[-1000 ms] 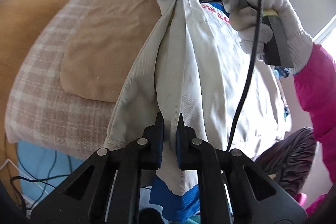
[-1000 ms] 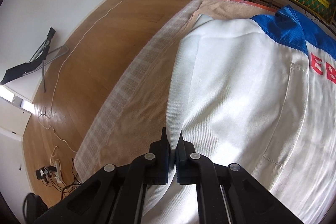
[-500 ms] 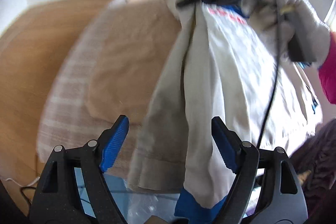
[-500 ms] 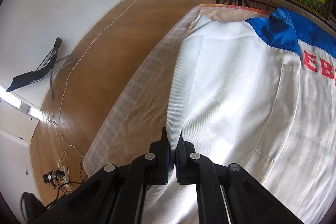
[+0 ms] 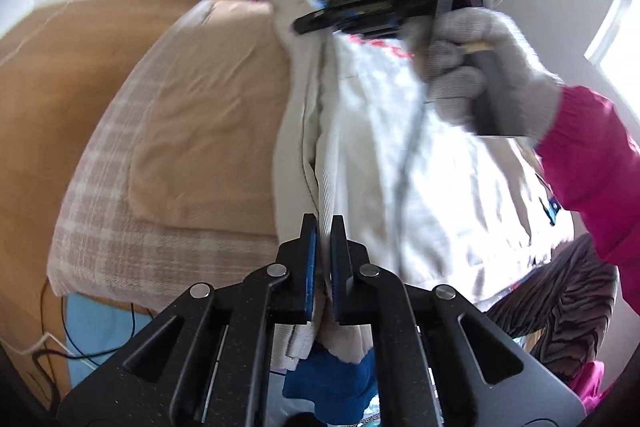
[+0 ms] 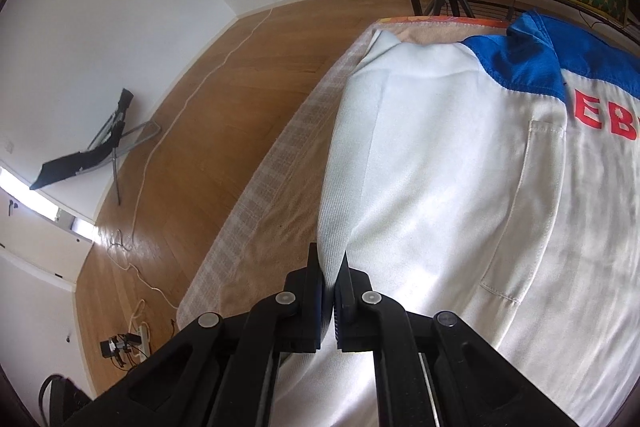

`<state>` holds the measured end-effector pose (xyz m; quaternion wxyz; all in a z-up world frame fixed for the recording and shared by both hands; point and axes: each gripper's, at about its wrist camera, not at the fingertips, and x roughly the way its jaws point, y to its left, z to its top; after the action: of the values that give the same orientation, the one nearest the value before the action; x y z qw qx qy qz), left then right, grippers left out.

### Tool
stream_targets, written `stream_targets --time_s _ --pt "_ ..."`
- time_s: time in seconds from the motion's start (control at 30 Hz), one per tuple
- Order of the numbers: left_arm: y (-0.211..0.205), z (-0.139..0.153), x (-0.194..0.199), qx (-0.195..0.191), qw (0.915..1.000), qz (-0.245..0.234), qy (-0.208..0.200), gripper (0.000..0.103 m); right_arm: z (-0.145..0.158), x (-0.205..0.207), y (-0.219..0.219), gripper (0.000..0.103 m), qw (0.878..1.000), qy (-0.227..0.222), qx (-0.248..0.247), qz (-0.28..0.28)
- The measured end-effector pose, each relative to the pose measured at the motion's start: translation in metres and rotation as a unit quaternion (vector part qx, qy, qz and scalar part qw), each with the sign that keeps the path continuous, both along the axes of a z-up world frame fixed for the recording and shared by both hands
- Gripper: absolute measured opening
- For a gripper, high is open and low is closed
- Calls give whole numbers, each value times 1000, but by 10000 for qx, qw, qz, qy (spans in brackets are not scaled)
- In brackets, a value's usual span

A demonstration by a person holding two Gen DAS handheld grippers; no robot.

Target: Fold large clothes

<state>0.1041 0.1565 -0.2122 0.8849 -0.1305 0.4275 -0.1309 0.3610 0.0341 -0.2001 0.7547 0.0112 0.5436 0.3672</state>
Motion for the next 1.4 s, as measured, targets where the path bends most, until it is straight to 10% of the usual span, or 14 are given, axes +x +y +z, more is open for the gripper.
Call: stream_targets --time_s 0.43,0.9,1.03,1.4 --pt "-119 30 3 656 9888 -1296 -341 0 7 0 -121 2 9888 200 1200 -868" --pt "-164 -5 -18 689 9785 -1925 262 0 -67 18 -195 9 9812 907 829 -1491" --pt "-134 18 -33 256 9848 -1709 185 0 -41 25 -190 36 9908 507 339 -1208" --pt "-98 5 16 63 9962 -873 -21 0 30 58 -170 32 9839 -1131 458 -1308"
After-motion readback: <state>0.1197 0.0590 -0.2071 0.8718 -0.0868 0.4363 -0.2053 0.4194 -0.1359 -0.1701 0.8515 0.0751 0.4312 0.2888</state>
